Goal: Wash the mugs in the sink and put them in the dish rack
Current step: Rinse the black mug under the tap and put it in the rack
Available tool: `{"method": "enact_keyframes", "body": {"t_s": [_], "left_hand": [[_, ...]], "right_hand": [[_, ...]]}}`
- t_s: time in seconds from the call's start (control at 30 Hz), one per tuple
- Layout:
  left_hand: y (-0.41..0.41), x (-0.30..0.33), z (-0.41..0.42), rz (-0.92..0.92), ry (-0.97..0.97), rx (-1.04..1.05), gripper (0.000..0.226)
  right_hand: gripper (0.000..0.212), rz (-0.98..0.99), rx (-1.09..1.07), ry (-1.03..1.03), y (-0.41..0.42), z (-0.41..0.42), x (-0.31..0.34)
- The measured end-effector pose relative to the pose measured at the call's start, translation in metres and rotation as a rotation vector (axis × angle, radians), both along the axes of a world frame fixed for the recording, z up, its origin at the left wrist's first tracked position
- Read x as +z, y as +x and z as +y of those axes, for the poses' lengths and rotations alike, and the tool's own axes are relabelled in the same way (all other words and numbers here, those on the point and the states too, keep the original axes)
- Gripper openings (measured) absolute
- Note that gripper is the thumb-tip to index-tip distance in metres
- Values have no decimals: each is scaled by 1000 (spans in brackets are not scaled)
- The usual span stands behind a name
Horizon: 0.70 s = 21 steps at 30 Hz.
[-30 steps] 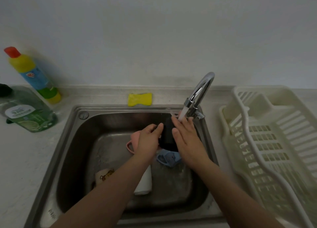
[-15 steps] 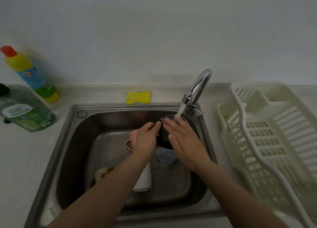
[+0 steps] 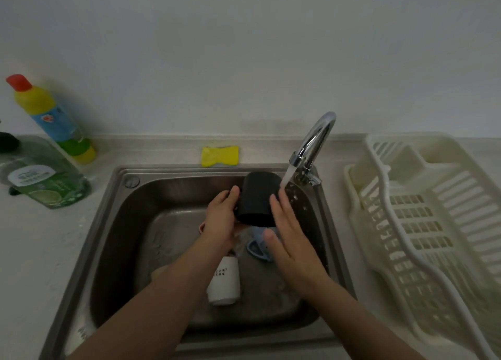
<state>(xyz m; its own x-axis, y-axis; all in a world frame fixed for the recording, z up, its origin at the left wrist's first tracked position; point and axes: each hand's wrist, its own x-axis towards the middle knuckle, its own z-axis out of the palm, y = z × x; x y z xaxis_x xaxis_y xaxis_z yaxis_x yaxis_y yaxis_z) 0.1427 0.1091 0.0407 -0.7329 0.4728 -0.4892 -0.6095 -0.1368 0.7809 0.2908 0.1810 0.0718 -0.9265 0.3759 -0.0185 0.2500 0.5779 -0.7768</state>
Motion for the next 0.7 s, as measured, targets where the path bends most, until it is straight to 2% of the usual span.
{"method": "enact_keyframes", "body": {"t_s": [0.13,0.23,0.3,0.43,0.6,0.7], "left_hand": [[5,0,3,45,-66,-28,22],[4,-1,2,-26,-33,-2,23],[4,-3,0,-99,6,-9,27],[5,-2,2,-131,11,-4,32],[-2,-2,1,-46,-56,-46,29],[5,-1,7,11,-75,-83,26]], "right_hand": [[64,-6,-220,-204,-29,21,11],[60,-18,-57,25,-10,1,13],[59,25,35,79,1,-4,10],[61,46,-184,-201,-25,18,17],[61,21,23,80,-6,0,19],[61,-6,-64,136,-30,23,23]]}}
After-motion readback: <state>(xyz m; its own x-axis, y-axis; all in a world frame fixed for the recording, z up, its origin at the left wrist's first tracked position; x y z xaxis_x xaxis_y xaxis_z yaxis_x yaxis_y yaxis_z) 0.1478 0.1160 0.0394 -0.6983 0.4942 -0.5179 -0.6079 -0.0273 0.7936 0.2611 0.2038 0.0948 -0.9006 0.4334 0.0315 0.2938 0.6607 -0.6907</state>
